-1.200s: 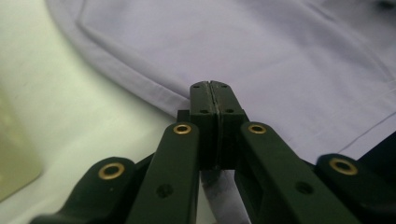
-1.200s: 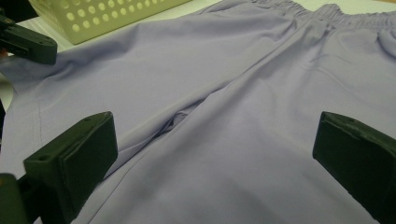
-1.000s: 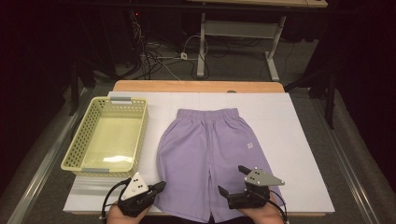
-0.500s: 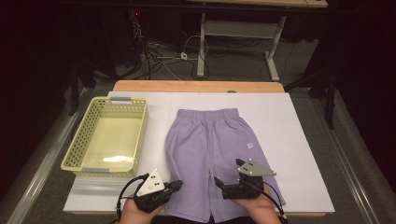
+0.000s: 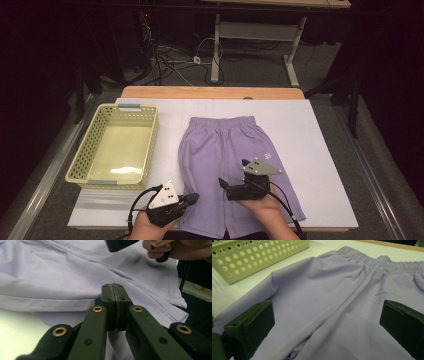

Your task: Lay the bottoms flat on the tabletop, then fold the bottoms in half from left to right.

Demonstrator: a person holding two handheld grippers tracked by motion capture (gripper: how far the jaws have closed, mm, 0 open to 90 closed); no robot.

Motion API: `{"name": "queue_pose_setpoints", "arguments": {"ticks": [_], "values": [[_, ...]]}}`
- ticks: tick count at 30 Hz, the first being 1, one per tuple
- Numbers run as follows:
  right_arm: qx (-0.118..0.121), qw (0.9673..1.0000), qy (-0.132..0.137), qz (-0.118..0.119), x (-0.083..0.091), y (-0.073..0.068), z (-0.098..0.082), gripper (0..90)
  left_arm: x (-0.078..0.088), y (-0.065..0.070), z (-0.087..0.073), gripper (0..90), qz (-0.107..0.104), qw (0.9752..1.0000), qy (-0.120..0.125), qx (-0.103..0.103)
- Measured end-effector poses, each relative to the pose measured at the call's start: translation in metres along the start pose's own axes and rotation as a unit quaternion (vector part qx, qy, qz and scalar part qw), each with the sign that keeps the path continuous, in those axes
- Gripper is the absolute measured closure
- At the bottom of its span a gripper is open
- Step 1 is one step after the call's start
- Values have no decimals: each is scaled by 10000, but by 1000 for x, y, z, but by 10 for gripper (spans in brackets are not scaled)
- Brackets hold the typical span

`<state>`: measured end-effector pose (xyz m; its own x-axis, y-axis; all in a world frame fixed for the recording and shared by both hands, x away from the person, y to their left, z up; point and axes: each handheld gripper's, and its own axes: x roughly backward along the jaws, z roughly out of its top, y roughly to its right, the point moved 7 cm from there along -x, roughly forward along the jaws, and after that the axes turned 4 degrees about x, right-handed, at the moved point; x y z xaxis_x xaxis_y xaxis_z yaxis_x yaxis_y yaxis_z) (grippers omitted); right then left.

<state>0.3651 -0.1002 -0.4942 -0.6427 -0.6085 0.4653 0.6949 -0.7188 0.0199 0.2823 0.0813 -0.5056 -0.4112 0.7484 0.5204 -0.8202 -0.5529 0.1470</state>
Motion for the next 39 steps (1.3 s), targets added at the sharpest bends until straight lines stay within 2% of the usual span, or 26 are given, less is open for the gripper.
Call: {"name": "queue_pose_setpoints", "arguments": {"ticks": [8,17,28,32,39], "values": [[5,9999,-43,139,-20,-2,13,12,-2,-1,-1,865,-27,10000,-5,2],[148,9998,-80,113,-42,0,31,9,-2,-1,-1,864,-39,10000,23,7],[138,9998,-116,80,-66,4,46,14,-4,1,0,864,-56,10000,51,-29],[143,9998,-134,92,-77,1,52,28,-7,4,-1,864,-78,9999,9,-105],[187,9994,-194,195,-94,-10,64,62,-6,2,-8,864,-28,9999,-67,-73]]}}
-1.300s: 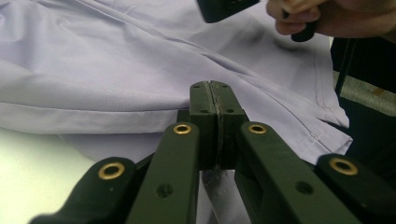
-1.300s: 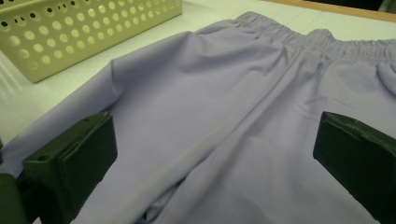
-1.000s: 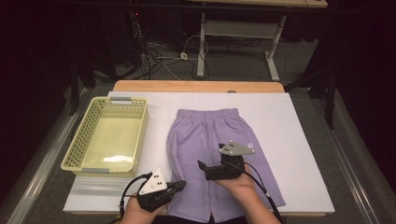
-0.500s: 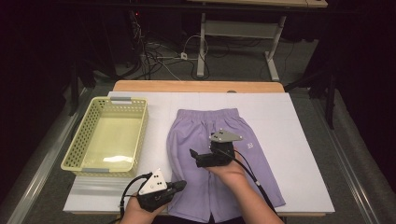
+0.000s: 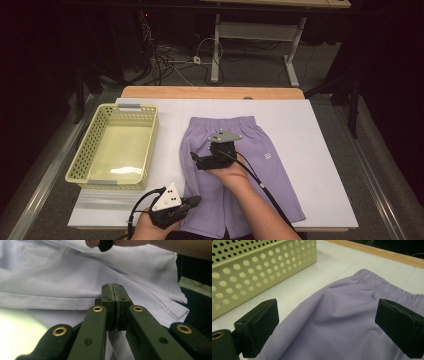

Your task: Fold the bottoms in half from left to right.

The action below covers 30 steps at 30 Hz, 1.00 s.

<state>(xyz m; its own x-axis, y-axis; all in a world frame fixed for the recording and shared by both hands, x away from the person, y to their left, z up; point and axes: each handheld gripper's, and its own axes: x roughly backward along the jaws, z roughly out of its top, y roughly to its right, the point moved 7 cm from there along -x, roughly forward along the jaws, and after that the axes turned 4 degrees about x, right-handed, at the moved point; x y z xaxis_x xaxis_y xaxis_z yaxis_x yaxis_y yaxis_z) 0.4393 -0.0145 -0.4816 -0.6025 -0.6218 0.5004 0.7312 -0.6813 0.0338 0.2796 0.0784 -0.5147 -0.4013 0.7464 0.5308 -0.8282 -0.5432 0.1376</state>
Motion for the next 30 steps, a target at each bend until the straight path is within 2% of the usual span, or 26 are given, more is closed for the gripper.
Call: {"name": "queue_pose_setpoints", "arguments": {"ticks": [6,11,14,22,26,30], "values": [[27,10000,-48,75,-17,-4,10,111,3,0,-3,864,65,10000,-8,9],[-97,9998,-182,84,-34,-3,11,166,3,0,-5,864,70,10000,-39,-6],[-193,9993,-260,182,-45,-5,10,211,3,-1,-6,864,71,10000,-65,-14],[-217,9972,-697,136,-74,-8,8,360,3,-2,-7,864,64,9999,-108,-12],[-234,9947,-998,80,-88,-8,0,370,3,-3,-8,864,61,9999,-130,-9],[-113,9942,-1073,0,-93,-7,-4,381,3,-3,-9,864,63,9999,-128,-3]]}}
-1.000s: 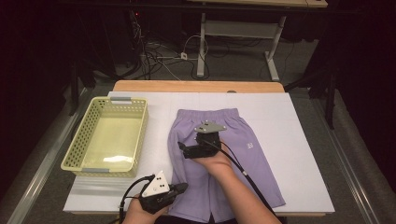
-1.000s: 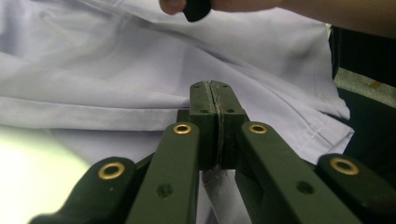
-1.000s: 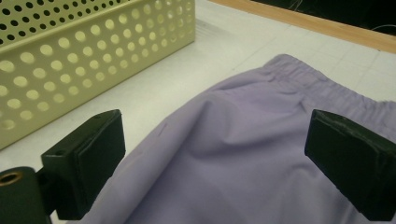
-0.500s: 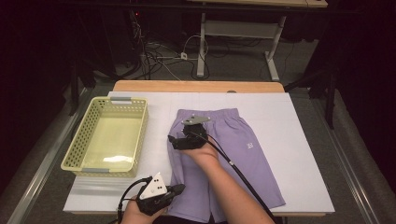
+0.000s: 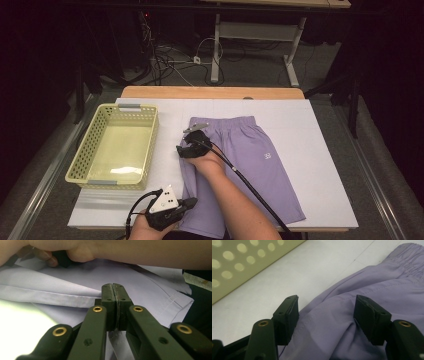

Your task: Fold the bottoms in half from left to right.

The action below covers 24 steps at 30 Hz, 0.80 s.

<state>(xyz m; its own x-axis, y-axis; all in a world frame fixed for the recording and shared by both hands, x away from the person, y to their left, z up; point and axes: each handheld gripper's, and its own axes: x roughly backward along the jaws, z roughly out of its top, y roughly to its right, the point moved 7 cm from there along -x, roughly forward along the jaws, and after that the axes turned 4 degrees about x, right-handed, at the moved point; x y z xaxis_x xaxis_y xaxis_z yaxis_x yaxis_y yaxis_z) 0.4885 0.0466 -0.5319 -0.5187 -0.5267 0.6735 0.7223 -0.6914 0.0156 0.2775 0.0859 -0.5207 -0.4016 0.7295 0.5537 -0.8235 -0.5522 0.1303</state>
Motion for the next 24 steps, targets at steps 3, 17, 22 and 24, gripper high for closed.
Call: {"name": "queue_pose_setpoints", "arguments": {"ticks": [3,17,22,24], "values": [[107,9999,-51,-65,0,-1,-1,398,-1,0,0,864,-8,10000,0,5],[271,9994,-72,-188,2,0,-1,725,1,-1,1,864,10,10000,36,61],[222,9996,-64,-170,1,2,-1,852,3,-2,1,864,42,9999,70,64],[186,9997,-58,-149,2,3,0,862,3,-2,1,864,51,9999,79,65]]}}
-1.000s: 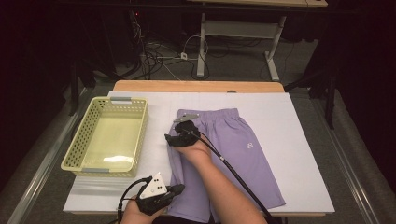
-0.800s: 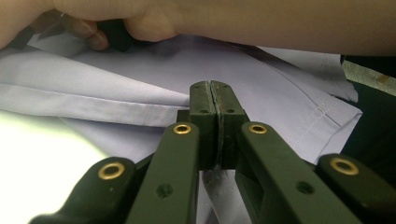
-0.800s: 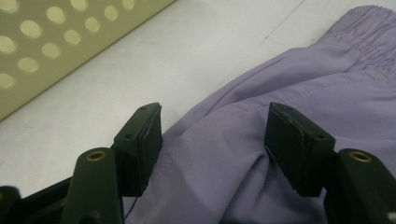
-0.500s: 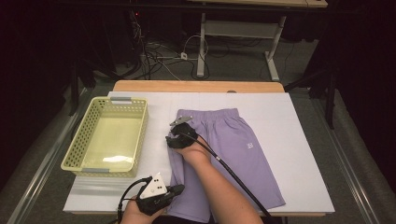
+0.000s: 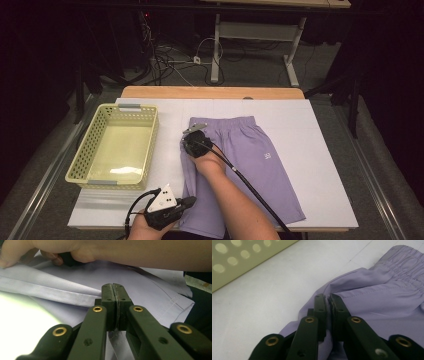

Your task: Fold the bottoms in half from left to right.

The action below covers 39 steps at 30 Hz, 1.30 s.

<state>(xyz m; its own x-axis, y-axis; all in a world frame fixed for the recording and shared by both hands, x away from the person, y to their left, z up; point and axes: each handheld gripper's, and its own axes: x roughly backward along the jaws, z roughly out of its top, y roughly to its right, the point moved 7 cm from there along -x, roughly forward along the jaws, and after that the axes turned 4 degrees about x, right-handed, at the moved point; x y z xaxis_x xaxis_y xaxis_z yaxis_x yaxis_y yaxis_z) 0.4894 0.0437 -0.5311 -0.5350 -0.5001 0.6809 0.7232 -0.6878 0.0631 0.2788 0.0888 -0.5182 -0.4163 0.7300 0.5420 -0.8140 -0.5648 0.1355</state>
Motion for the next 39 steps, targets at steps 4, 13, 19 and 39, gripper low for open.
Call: {"name": "queue_pose_setpoints", "arguments": {"ticks": [4,13,19,39], "values": [[-73,10000,17,20,2,1,1,873,1,0,1,864,12,10000,21,-14],[-93,9994,321,24,22,8,10,874,2,4,6,864,27,9999,121,-63],[-216,9980,601,22,40,19,11,875,3,13,18,864,28,9997,157,-162],[-438,9923,1150,-148,92,60,-4,875,-19,38,58,865,-204,9979,227,-565]]}}
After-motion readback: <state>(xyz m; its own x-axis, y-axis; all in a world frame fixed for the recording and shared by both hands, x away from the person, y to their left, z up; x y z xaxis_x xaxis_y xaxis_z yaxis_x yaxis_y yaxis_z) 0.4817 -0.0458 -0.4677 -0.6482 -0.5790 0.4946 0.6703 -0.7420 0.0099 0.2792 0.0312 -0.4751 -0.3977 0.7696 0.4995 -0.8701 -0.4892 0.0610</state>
